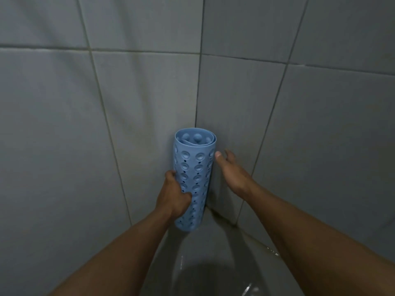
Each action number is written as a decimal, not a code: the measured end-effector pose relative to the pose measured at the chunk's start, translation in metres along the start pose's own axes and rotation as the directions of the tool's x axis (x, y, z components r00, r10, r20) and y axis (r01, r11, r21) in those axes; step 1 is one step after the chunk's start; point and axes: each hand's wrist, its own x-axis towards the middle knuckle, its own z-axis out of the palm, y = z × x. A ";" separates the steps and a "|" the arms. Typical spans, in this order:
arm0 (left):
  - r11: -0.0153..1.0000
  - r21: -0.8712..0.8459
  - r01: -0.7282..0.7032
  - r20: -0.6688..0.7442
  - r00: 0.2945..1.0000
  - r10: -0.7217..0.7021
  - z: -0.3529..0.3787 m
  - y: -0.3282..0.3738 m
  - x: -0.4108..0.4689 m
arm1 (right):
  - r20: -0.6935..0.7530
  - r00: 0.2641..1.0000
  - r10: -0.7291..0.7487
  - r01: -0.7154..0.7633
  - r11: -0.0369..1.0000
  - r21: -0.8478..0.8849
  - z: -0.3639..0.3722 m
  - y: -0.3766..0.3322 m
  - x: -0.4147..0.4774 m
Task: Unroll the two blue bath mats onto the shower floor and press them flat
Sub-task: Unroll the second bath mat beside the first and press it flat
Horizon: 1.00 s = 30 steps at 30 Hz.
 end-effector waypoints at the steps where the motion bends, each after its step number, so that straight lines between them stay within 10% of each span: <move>1: 1.000 -0.021 0.012 0.003 1.000 -0.012 0.003 0.002 0.001 | 0.005 1.000 0.026 -0.027 0.994 0.105 0.003 -0.002 0.003; 5: 0.988 -0.144 0.051 0.054 0.998 -0.044 0.002 0.006 0.002 | 0.115 0.978 0.174 -0.205 0.903 0.378 0.013 -0.007 0.002; 14: 0.789 -0.484 0.379 0.276 0.922 -0.273 -0.017 0.021 -0.027 | 0.271 0.924 0.269 -0.356 0.865 0.353 0.006 0.004 -0.024; 21: 0.499 -0.633 0.592 0.456 0.806 -0.377 -0.028 0.007 -0.057 | 0.576 0.736 0.357 -0.623 0.691 0.367 -0.021 0.037 -0.054; 30: 0.517 -0.563 0.645 0.570 0.756 -0.322 -0.018 0.003 -0.111 | 0.606 0.749 0.266 -0.592 0.680 0.433 -0.014 0.081 -0.105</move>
